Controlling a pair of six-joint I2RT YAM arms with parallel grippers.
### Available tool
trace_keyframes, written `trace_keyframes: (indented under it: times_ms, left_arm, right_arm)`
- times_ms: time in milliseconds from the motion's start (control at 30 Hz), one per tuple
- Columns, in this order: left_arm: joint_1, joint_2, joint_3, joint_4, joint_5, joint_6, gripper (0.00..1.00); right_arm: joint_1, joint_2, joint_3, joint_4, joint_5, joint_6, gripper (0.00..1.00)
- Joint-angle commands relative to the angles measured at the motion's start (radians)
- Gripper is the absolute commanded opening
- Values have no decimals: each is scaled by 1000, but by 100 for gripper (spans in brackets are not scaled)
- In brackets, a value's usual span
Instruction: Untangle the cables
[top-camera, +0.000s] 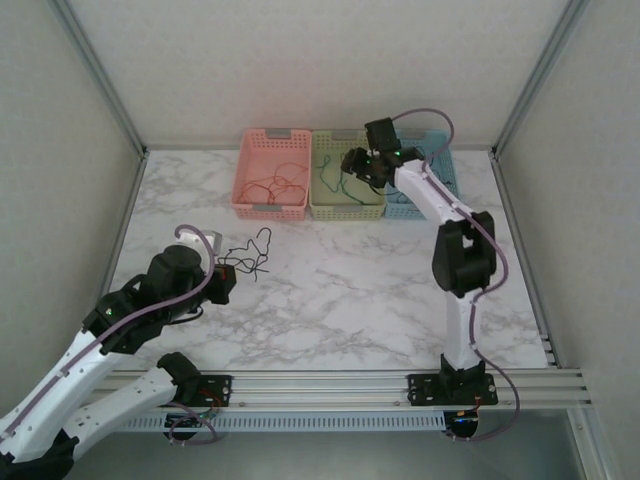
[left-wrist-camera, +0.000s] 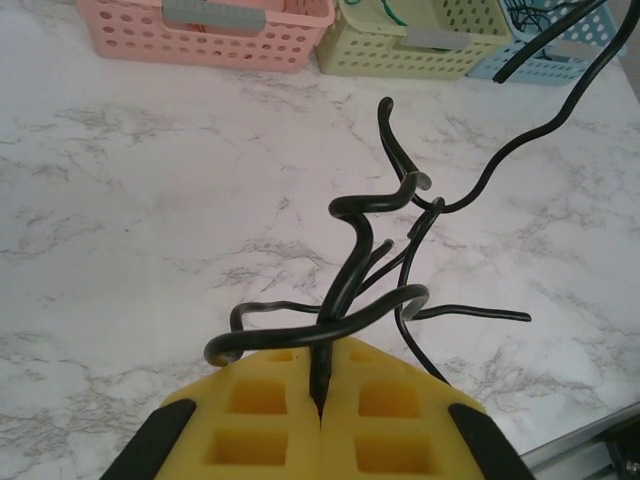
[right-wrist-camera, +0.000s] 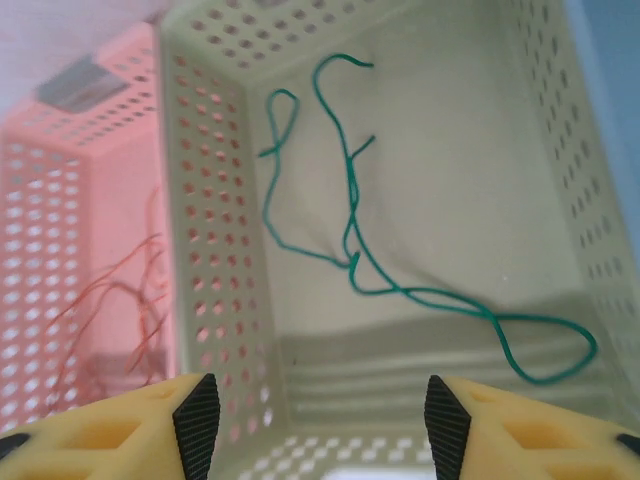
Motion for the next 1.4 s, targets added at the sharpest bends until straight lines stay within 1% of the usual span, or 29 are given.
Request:
trace_keyframes:
  times_ms: [0,133,233,267,400,500,600,700,833,900,967,1033,1133,1233,1267,1300,1333,1367]
  left_arm:
    - [-2,-31,-9,47,42,-9,0]
    - [-2,-54,-26,127,94,5,0]
    - [-1,-60,-34,189,151,20,0]
    - [-2,-61,-36,204,168,24,0]
    - [-1,-54,-42,254,223,48,0]
    - [-1,-39,-39,266,238,52,0]
    - [-1,-21,-34,267,242,51,0]
    - [-1,-9,-35,270,251,44,0]
    - [-1,1,-26,265,259,43,0]
    - [-1,8,-18,258,270,47,0]
    - [-1,13,-16,260,283,49,0]
    - [-1,17,-12,257,293,52,0]
    - [-1,16,-9,255,299,54,0]
    - [-1,14,-4,249,301,59,0]
    - [-1,14,-3,247,305,60,0]
    - [-1,13,-1,246,304,61,0]
    - [-1,13,0,244,300,61,0]
    - [-1,12,1,241,298,61,0]
  right_arm:
    - [20,-250,-128,95,-8,-55,60]
    - [38,-496,-384,238,-117,-73,60]
    - [54,-686,-556,363,-255,-88,63]
    - [62,-742,-610,402,-318,-97,65]
    - [136,-884,-705,442,-423,-123,70]
    - [225,-919,-726,443,-480,-170,72]
    - [327,-910,-705,413,-480,-244,75]
    - [404,-873,-673,393,-458,-309,78]
    - [460,-793,-613,372,-461,-345,78]
    - [480,-756,-582,360,-442,-361,77]
    - [490,-712,-550,351,-427,-365,74]
    - [496,-682,-525,345,-403,-365,69]
    - [497,-647,-489,319,-386,-377,53]
    - [496,-629,-464,299,-377,-372,28]
    - [497,-626,-455,289,-373,-371,18]
    - [498,-628,-453,285,-365,-370,10]
    - [497,-636,-457,287,-349,-371,3]
    - [496,-651,-463,292,-320,-370,0]
